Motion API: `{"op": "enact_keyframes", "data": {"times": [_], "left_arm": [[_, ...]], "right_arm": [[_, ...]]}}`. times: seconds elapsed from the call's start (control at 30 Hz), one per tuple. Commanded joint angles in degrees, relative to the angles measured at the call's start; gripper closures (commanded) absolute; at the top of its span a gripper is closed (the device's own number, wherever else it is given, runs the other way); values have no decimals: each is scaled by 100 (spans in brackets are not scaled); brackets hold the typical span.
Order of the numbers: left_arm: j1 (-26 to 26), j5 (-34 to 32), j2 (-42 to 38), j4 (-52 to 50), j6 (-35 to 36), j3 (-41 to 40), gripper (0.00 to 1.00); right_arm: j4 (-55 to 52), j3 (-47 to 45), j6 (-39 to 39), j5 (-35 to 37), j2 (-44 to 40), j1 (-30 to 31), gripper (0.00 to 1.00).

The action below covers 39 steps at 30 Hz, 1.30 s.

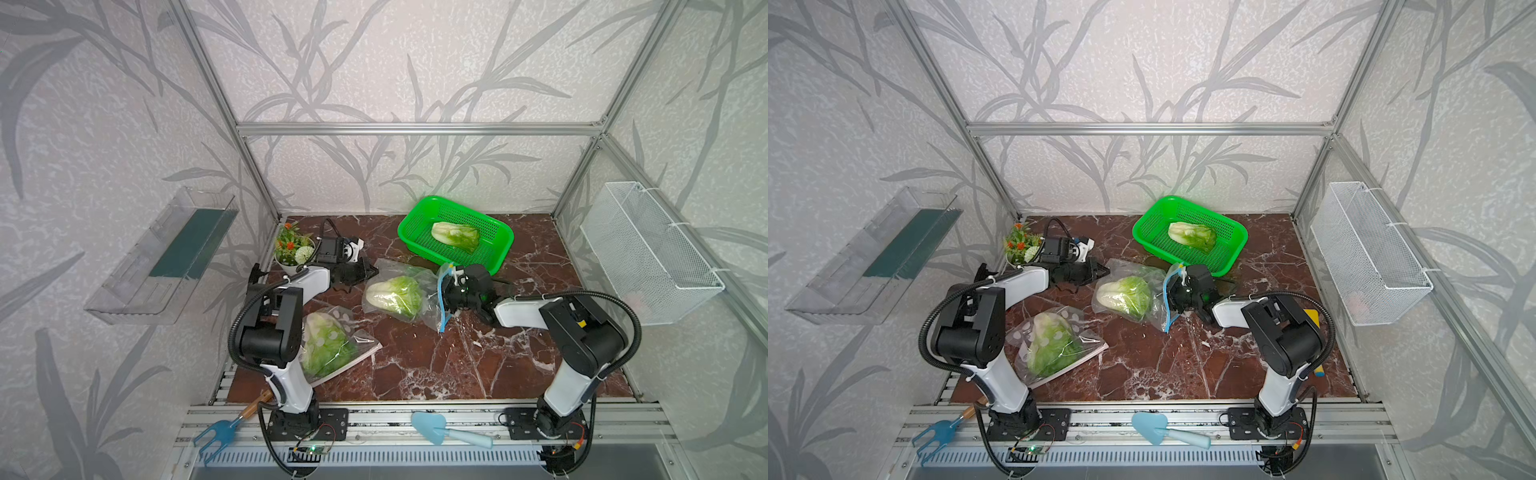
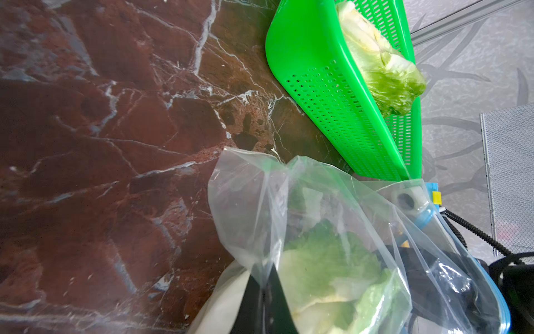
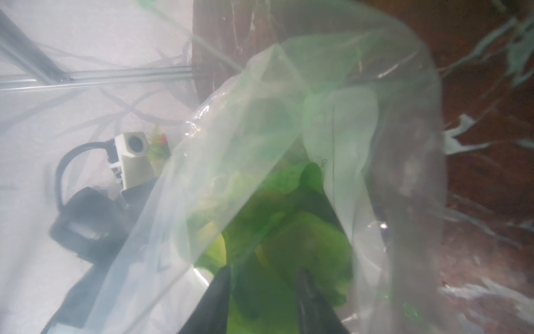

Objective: Open the zip-top bag and take out the chinese cabbages
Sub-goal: Pick up the Chinese cabbage from the zipper food storage bag.

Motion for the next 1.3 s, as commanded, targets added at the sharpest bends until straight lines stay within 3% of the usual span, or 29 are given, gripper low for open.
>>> {"op": "enact_keyframes", "data": {"times": [0.0, 0.3, 0.57, 0.63, 0.73, 0.8, 1.03, 1.27], "left_arm": [[11, 283, -218, 36, 211, 9, 100], [-134, 537, -100, 505, -13, 35, 100], [-134, 538, -81, 875, -296, -35, 100], [-132, 551, -63, 1024, -414, -76, 100], [-70, 525, -52, 1214, -569, -150, 100], [-11, 538, -37, 1311, -662, -186, 100], [187, 401, -56, 1066, -633, -176, 100], [418, 44, -138, 399, -360, -35, 100]], "right_arm": [[91, 410, -71, -290, 151, 63, 62], [953, 367, 443, -162, 682, 386, 66], [373, 532, 73, -33, 554, 462, 67], [376, 563, 66, 6, 600, 505, 74], [540, 485, 106, 72, 628, 514, 95], [608, 360, 102, 168, 566, 501, 100], [469, 204, -175, 263, 40, 442, 100], [-383, -41, -571, 272, -868, 246, 100]]}}
